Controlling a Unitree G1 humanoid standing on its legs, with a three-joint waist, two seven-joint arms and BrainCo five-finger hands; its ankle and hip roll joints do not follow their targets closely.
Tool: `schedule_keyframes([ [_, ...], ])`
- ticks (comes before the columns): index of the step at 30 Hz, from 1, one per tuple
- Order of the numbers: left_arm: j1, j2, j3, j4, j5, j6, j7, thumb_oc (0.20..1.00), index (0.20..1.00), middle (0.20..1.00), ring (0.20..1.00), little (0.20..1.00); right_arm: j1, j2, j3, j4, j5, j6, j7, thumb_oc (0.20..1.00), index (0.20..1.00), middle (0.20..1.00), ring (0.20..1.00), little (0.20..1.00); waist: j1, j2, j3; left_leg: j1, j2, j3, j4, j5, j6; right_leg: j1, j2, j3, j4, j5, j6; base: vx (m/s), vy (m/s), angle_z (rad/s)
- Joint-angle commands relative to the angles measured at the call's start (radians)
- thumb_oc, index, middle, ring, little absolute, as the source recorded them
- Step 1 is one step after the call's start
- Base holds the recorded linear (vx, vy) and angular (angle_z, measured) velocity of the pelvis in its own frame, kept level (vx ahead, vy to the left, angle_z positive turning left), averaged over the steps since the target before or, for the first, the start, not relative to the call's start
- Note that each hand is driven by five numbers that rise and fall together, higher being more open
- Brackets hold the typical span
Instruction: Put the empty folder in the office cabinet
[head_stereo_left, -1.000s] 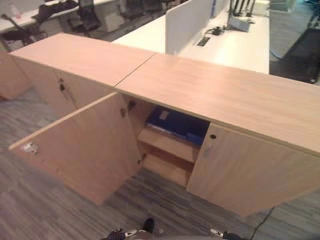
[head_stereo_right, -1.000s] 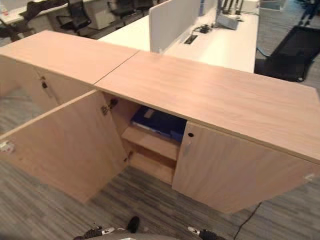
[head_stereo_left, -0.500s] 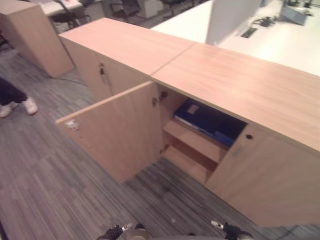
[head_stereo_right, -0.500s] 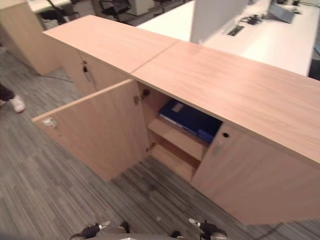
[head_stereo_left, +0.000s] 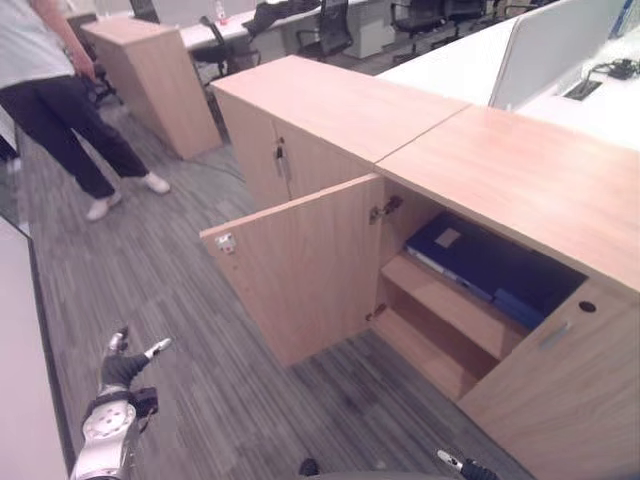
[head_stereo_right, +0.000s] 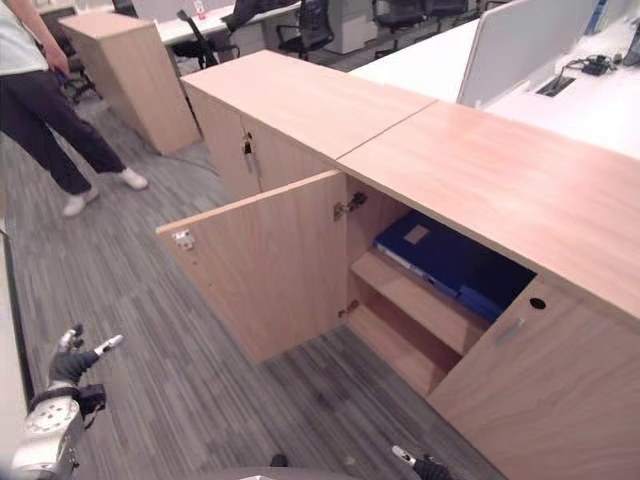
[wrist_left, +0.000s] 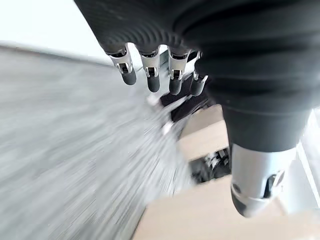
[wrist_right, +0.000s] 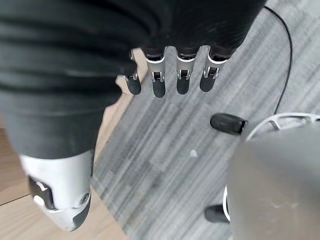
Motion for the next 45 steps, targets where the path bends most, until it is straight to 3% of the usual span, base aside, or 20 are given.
schedule_keyframes([
  [1, -0.091, 0.087, 0.002, 0.033, 0.054, -0.023, 0.026, 1.0, 1.0, 1.0, 1.0, 1.0, -0.042, 0.021, 0.006, 0.031, -0.011, -0.002, 0.016, 1.0, 1.0, 1.0, 1.0, 1.0, -0.002, -0.071, -0.012, -0.014, -0.008, -0.003, 0.003, -0.093, -0.01, -0.039, -0.079, 0.047, 0.005, -0.012, 0.054, 0.03, 0.158, -0.07],
  [5, -0.195, 0.173, -0.031, 0.064, 0.053, -0.022, 0.018, 1.0, 1.0, 1.0, 1.0, 1.0, -0.04, 0.011, 0.007, 0.032, -0.021, 0.004, 0.024, 1.0, 1.0, 1.0, 1.0, 1.0, -0.025, -0.068, -0.021, 0.002, -0.034, 0.016, 0.003, -0.115, 0.006, -0.042, -0.104, 0.067, 0.008, 0.004, 0.075, 0.02, 0.108, -0.1],
  [11, -0.42, 0.292, -0.191, 0.301, 0.021, -0.021, -0.023, 1.0, 1.0, 1.0, 1.0, 1.0, -0.049, -0.012, 0.016, 0.041, -0.014, 0.005, 0.03, 1.0, 1.0, 1.0, 1.0, 1.0, -0.061, -0.065, -0.034, 0.014, -0.061, 0.047, 0.003, -0.125, 0.026, -0.057, -0.132, 0.097, 0.011, 0.031, 0.101, 0.01, 0.084, -0.22],
  [18, -0.683, 0.29, -0.377, 0.563, -0.099, -0.039, -0.117, 1.0, 1.0, 1.0, 1.0, 1.0, -0.073, -0.037, 0.024, 0.048, 0.024, -0.002, 0.03, 1.0, 1.0, 1.0, 1.0, 1.0, -0.103, -0.074, -0.034, 0.042, -0.086, 0.092, 0.003, -0.144, 0.05, -0.075, -0.156, 0.14, 0.018, 0.063, 0.131, 0.02, 0.086, -0.24],
  [29, -0.798, 0.255, -0.439, 0.76, -0.114, 0.004, -0.21, 1.0, 1.0, 1.0, 1.0, 1.0, -0.115, -0.042, 0.028, 0.067, 0.068, 0.004, 0.044, 1.0, 1.0, 1.0, 1.0, 1.0, -0.129, -0.089, -0.032, 0.067, -0.094, 0.134, 0.003, -0.162, 0.068, -0.094, -0.163, 0.18, 0.015, 0.092, 0.151, 0.02, 0.039, -0.18],
  [36, -0.734, 0.167, -0.527, 0.782, 0.041, 0.037, -0.285, 1.0, 1.0, 1.0, 1.0, 1.0, -0.126, -0.057, 0.034, 0.094, 0.03, 0.021, 0.059, 1.0, 1.0, 1.0, 1.0, 1.0, -0.131, -0.095, -0.034, 0.078, -0.097, 0.139, 0.003, -0.171, 0.075, -0.095, -0.166, 0.187, 0.013, 0.099, 0.151, 0.02, 0.013, -0.05],
  [42, -0.738, 0.155, -0.696, 0.775, 0.33, 0.042, -0.332, 1.0, 1.0, 1.0, 1.0, 1.0, -0.137, -0.068, 0.052, 0.128, -0.024, 0.036, 0.08, 1.0, 1.0, 1.0, 1.0, 1.0, -0.126, -0.103, -0.028, 0.072, -0.096, 0.132, 0.003, -0.169, 0.074, -0.092, -0.162, 0.18, 0.009, 0.095, 0.148, 0.0, 0.0, 0.0],
  [44, -0.719, 0.162, -0.806, 0.667, 0.425, 0.015, -0.394, 1.0, 1.0, 1.0, 1.0, 1.0, -0.146, -0.077, 0.058, 0.13, -0.037, 0.036, 0.089, 1.0, 1.0, 1.0, 1.0, 1.0, -0.118, -0.106, -0.022, 0.066, -0.096, 0.122, 0.003, -0.167, 0.073, -0.089, -0.162, 0.169, 0.009, 0.094, 0.148, -0.01, -0.012, 0.02],
  [45, -0.71, 0.169, -0.813, 0.627, 0.418, 0.004, -0.404, 1.0, 1.0, 1.0, 1.0, 1.0, -0.147, -0.077, 0.059, 0.128, -0.038, 0.034, 0.09, 1.0, 1.0, 1.0, 1.0, 1.0, -0.116, -0.107, -0.021, 0.066, -0.096, 0.12, 0.003, -0.168, 0.072, -0.088, -0.163, 0.166, 0.009, 0.093, 0.149, -0.03, -0.025, 0.08],
])
